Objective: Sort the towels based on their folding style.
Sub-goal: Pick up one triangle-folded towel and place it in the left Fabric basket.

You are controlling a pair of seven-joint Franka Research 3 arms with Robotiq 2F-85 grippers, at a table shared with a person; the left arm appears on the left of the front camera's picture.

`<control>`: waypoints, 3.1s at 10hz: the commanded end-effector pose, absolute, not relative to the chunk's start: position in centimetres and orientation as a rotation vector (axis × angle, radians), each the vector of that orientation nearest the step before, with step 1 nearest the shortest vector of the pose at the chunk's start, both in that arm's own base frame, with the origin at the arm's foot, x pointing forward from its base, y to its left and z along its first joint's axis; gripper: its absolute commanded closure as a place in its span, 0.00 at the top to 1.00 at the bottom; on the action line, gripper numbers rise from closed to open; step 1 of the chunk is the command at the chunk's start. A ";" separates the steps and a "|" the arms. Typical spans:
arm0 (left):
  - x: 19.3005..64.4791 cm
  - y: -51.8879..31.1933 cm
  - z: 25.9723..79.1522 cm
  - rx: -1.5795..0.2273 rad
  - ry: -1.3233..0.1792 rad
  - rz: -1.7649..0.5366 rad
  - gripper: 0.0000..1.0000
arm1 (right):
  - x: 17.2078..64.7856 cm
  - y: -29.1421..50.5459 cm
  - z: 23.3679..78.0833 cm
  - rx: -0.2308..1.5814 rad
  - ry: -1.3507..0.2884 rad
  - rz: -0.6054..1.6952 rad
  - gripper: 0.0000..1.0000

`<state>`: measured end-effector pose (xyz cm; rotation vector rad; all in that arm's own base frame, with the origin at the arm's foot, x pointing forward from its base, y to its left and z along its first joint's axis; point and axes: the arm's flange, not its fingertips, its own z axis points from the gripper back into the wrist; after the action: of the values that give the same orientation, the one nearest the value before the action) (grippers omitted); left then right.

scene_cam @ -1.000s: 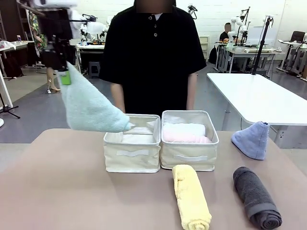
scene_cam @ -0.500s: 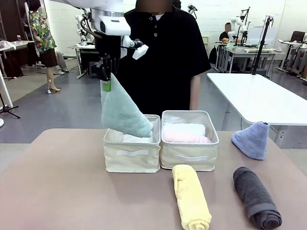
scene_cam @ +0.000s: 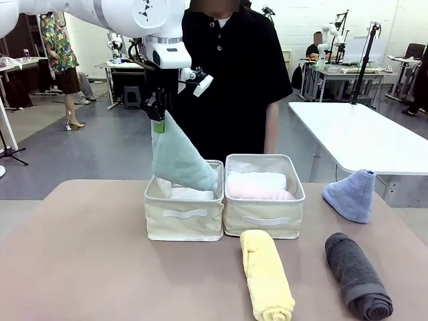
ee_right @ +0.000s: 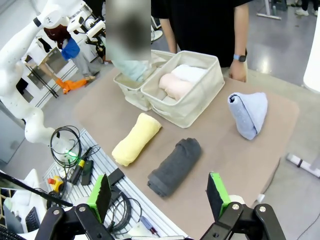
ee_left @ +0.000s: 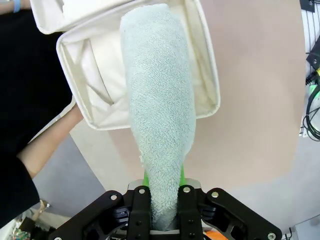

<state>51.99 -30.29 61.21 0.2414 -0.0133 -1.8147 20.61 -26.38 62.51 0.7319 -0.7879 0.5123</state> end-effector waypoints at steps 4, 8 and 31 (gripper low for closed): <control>52.8 -30.1 57.8 0.266 0.018 -1.723 0.17 | 20.6 -26.5 62.6 0.747 -0.810 0.524 1.00; 51.6 -29.6 53.9 0.193 0.032 -1.684 0.17 | 20.6 -26.5 62.6 0.747 -0.810 0.524 1.00; 49.3 -29.0 44.2 0.060 0.087 -1.748 1.00 | 20.6 -26.5 62.6 0.747 -0.810 0.524 1.00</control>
<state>49.83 -29.52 44.45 0.0857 0.1074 -1.7300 20.62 -26.38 62.51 0.7319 -0.7879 0.5127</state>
